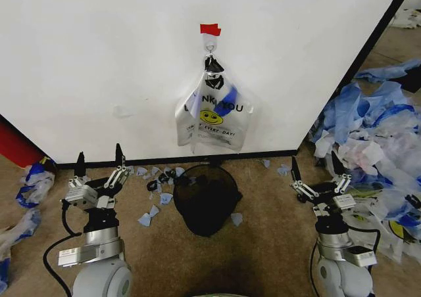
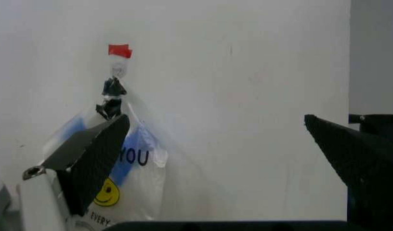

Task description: Pick up the garbage bag from the wall and place it over the trash bin.

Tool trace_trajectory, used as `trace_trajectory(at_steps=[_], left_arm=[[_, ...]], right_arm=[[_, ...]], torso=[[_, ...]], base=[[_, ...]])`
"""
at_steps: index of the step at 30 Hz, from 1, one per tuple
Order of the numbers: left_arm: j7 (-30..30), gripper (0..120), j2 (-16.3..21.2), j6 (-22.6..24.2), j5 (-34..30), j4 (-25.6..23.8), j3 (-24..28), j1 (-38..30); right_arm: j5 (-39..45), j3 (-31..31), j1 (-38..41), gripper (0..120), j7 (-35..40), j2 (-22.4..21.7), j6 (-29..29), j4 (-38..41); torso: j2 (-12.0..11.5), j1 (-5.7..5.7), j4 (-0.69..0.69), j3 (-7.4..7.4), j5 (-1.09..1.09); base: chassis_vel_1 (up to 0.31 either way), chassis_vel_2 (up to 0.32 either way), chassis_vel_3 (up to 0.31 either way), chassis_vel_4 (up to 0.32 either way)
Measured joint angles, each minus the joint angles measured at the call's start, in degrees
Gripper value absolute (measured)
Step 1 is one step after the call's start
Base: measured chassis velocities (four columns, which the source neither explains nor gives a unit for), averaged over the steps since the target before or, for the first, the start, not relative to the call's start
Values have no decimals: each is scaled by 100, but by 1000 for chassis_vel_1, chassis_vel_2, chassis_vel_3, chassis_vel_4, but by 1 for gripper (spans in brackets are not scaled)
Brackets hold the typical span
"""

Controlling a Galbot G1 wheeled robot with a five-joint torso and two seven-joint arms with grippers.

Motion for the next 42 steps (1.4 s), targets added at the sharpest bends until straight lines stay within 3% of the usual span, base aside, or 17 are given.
trace_trajectory(at_steps=[7,13,20,23,32,42], left_arm=[[-22,98,21,3,-42,7,3,-38],[-45,98,33,28,-71,4,2,-23],[-83,98,-4,64,-94,-27,-28,58],[-83,98,14,98,-119,-10,-11,19],[-79,98,21,111,-156,20,-61,96],[-93,97,124,112,-211,-28,-157,239]], right_arm=[[112,-137,56,100,-35,0,-62,-11],[851,-538,366,100,22,-344,-448,54],[3312,-1695,1027,100,619,-834,-1508,520],[3896,-1941,1172,100,841,-869,-1737,609],[5821,-2587,2088,100,1357,-655,-2225,568],[6586,-2920,3273,100,1448,-301,-2365,-356]], torso=[[0,0,0,0,0],[0,0,0,0,0],[0,0,3,0,0],[0,0,-1,0,-2],[0,0,0,0,0],[0,0,0,1,-1]], base=[[0,0,0,0],[0,0,0,0],[0,0,0,0],[0,0,0,0],[0,0,0,0],[0,0,0,0]])
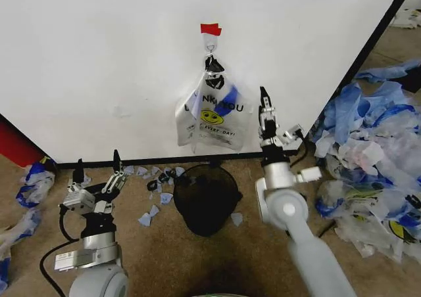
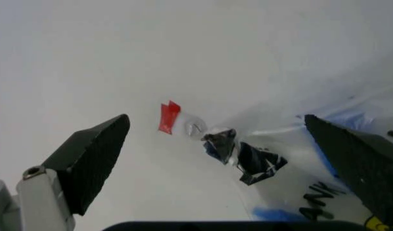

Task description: Pick up the garbage bag from the wall and place it over the trash bin.

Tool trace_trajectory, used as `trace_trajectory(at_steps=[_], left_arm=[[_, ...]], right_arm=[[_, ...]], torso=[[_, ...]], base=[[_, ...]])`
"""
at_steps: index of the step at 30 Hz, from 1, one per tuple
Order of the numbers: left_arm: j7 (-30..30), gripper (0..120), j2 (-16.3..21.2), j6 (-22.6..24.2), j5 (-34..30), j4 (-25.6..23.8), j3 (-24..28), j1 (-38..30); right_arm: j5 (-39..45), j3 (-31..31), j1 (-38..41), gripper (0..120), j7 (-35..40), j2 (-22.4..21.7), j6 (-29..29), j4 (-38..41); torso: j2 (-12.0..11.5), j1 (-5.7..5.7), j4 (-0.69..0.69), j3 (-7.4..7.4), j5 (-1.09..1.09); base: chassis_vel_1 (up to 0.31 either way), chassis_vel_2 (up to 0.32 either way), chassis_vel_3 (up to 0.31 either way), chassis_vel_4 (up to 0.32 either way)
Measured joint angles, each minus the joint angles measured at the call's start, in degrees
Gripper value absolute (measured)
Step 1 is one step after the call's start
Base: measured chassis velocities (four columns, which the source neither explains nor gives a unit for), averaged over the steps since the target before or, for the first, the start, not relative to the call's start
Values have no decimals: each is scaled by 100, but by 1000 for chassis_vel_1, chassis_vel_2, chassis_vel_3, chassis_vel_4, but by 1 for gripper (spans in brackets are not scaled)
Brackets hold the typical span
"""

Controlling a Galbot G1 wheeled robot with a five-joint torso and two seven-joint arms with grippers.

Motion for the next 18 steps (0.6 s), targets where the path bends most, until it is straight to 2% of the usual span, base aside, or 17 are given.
trace_trajectory(at_steps=[12,18], left_arm=[[-3,97,-210,15,70,-52,31,124],[1,97,-237,0,80,-117,14,236]], right_arm=[[357,-500,1117,100,-112,706,-208,-1163],[326,-517,1366,100,-83,838,-205,-1449]], torso=[[0,0,2,0,-1],[0,0,1,-1,0]], base=[[0,0,0,0],[0,0,0,0]])
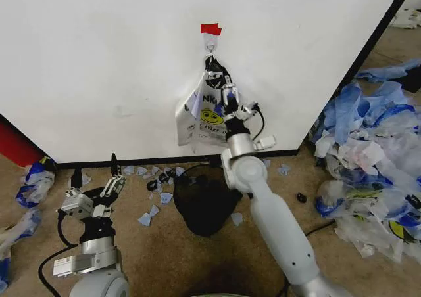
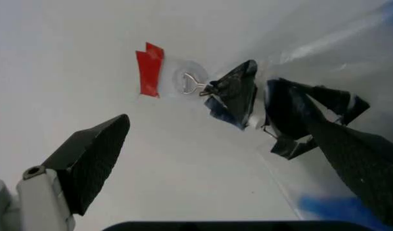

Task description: Pick up the garbage bag from the wall and place it over the trash bin.

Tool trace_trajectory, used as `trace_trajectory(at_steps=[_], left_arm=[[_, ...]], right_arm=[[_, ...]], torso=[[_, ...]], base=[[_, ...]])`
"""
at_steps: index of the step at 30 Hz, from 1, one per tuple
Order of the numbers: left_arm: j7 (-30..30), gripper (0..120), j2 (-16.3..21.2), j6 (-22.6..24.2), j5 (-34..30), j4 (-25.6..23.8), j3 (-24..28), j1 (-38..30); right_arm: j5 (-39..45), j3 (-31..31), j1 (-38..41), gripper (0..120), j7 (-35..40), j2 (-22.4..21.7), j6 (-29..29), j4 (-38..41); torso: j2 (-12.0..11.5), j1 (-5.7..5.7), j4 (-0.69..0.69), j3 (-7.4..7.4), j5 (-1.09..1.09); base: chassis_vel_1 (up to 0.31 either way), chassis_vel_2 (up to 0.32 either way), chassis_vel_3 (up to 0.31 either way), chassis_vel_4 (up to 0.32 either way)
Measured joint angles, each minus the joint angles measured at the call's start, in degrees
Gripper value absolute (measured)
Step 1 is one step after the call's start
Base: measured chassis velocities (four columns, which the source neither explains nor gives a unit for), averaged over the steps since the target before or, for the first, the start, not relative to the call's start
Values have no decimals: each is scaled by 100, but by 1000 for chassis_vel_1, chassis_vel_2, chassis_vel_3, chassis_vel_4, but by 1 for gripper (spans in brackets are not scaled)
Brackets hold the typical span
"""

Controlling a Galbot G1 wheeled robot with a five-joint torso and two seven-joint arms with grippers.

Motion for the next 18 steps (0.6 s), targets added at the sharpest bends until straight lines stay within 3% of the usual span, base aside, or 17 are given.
trace_trajectory(at_steps=[13,18], left_arm=[[0,97,-4,1,-72,-149,13,121],[0,97,29,3,-127,-220,4,195]], right_arm=[[-6,96,-30,100,-13,-123,-3,-216],[44,148,91,100,-191,-13,-40,-647]], torso=[[0,0,-1,-1,0],[0,0,0,0,1]], base=[[0,0,0,0],[0,0,0,0]])
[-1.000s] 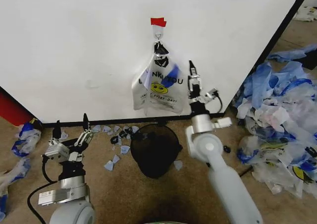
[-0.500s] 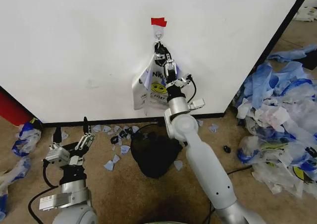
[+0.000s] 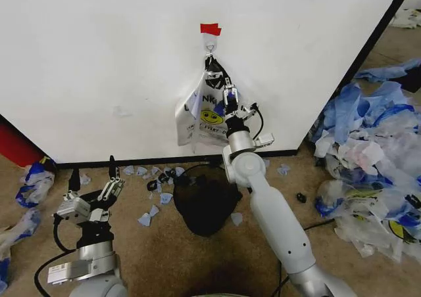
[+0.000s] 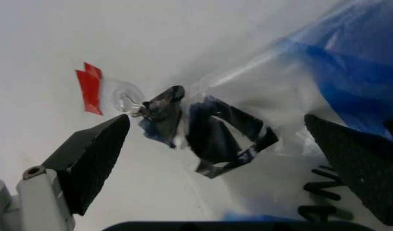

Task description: Pick up the garbage bag from the wall and place it over the trash bin.

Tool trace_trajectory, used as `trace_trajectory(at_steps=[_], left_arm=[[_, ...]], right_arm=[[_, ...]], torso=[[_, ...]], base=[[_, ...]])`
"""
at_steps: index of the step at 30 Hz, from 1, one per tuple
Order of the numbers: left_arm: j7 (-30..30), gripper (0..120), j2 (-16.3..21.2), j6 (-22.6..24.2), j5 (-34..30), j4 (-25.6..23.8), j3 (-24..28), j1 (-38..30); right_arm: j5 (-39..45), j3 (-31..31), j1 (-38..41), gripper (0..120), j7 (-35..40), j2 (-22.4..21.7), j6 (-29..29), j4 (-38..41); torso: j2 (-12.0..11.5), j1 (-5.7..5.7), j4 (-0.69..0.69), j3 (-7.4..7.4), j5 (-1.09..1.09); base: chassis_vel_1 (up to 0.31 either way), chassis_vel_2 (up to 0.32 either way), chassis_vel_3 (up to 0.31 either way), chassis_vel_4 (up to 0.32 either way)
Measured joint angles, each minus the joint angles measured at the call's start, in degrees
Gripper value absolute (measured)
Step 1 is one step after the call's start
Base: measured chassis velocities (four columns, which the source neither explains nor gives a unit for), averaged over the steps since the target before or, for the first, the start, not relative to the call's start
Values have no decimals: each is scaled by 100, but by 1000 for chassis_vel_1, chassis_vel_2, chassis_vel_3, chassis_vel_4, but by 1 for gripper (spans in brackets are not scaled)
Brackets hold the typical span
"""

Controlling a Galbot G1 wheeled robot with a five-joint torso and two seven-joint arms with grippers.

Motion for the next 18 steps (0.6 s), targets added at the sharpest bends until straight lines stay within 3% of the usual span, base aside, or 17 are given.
trace_trajectory(at_steps=[18], left_arm=[[-8,97,-10,11,-65,-48,37,73]], right_arm=[[-53,-35,119,100,-328,262,-103,-284]], torso=[[0,0,0,0,0]], base=[[0,0,0,0]])
